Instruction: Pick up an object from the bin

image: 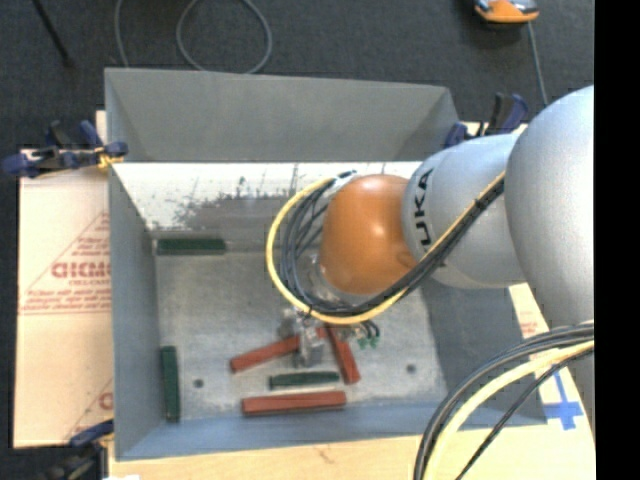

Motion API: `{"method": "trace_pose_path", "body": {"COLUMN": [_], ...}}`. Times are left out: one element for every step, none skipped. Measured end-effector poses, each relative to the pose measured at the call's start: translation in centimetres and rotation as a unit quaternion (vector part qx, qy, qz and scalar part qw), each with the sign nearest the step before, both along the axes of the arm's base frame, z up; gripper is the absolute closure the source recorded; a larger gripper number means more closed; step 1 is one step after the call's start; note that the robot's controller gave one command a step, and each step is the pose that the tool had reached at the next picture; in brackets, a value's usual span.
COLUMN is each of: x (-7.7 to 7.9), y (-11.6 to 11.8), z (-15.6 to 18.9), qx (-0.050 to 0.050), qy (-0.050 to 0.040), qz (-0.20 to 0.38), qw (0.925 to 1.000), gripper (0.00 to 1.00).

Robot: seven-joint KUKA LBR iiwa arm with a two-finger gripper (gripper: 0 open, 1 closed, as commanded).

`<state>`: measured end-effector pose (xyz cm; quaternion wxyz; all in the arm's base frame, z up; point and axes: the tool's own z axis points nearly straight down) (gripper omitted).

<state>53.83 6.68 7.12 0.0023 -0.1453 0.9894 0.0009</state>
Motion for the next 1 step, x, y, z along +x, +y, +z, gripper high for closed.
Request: {"method": "trace_pose_path", "body": {"x": [3.64], "y": [5.5], "z": [14.63], "qx": [0.0], "qy": [-0.0047], "qz": [0.02], "qw": [0.9998], "gripper": [1.0]}}
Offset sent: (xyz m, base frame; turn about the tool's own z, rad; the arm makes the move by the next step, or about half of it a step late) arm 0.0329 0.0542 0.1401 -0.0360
